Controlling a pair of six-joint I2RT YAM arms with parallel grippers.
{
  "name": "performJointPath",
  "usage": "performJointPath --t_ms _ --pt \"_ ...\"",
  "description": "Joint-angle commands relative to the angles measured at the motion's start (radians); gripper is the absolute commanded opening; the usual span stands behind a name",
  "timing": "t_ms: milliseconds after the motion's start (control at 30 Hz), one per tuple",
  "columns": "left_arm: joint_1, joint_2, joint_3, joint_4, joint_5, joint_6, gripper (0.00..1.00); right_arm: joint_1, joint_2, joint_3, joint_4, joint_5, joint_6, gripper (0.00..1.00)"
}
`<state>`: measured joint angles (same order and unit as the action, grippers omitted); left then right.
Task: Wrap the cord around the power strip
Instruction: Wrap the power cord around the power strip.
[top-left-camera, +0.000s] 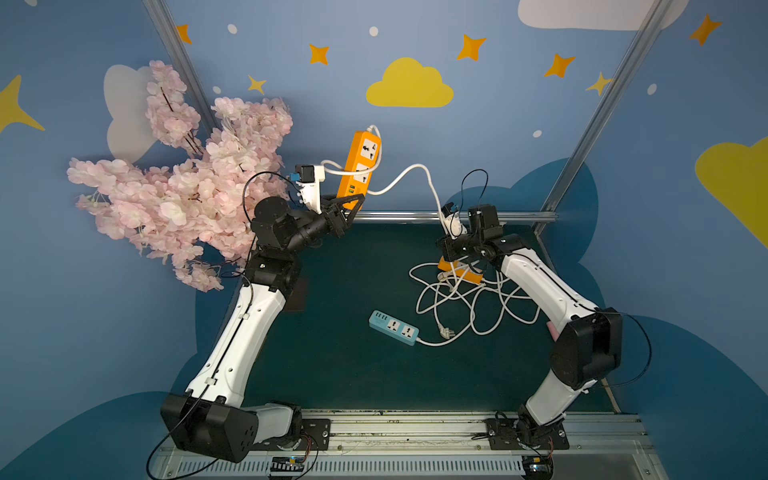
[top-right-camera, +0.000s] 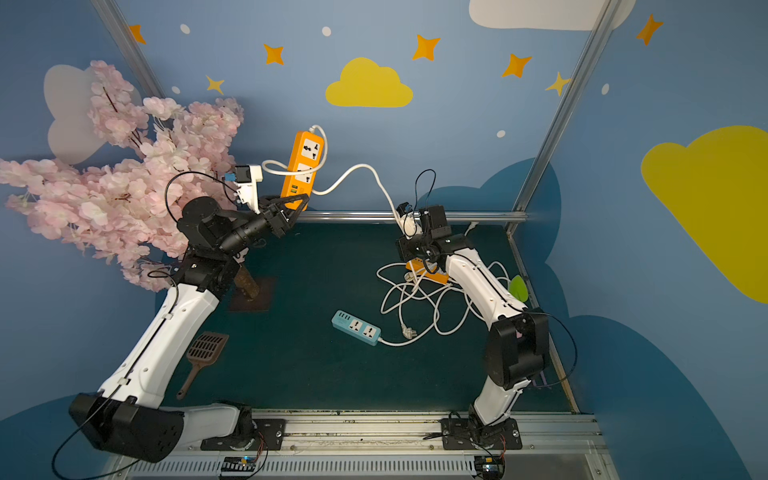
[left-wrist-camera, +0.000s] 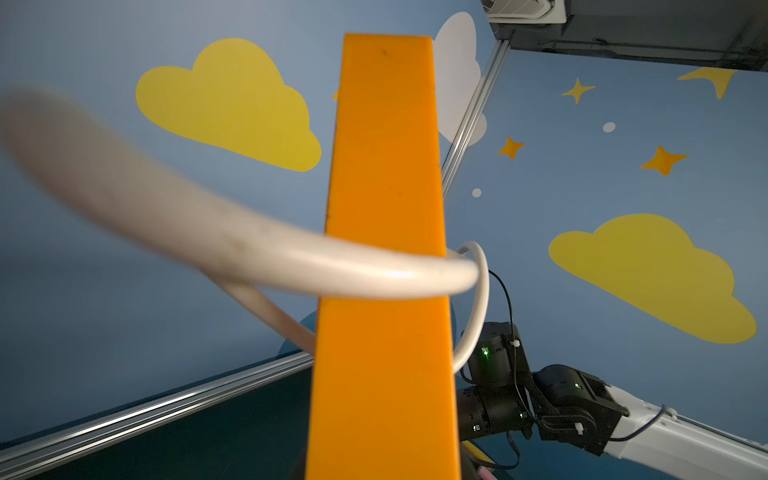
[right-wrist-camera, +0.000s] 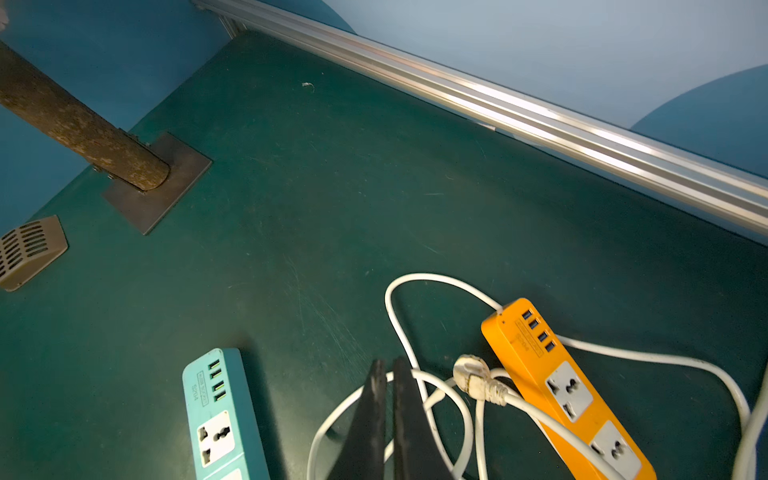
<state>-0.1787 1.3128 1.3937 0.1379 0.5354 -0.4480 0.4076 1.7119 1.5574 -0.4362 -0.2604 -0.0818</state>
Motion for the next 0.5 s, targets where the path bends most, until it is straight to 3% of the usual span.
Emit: performJointPath --t_ms 0,300,367,467 --pt "0.001 0.016 0.051 -0.046 -0.018 0.076 0.03 0.008 -0.064 -0.039 0.026 -0.014 0.005 0.00" --pt "-0.016 0.150 0.143 -0.406 -0.235 0.318 0.02 0.050 -0.353 -0.310 0.222 0.162 -0.147 0.00" --pt "-0.044 0.184 0.149 -0.472 -0.255 0.377 0.02 0.071 -0.384 -0.286 0.211 0.173 -0.203 0.00" --pt "-0.095 0.245 0.186 -0.624 -0.193 0.482 0.03 0.093 -0.374 -0.178 0.135 0.184 -0.287 0.00"
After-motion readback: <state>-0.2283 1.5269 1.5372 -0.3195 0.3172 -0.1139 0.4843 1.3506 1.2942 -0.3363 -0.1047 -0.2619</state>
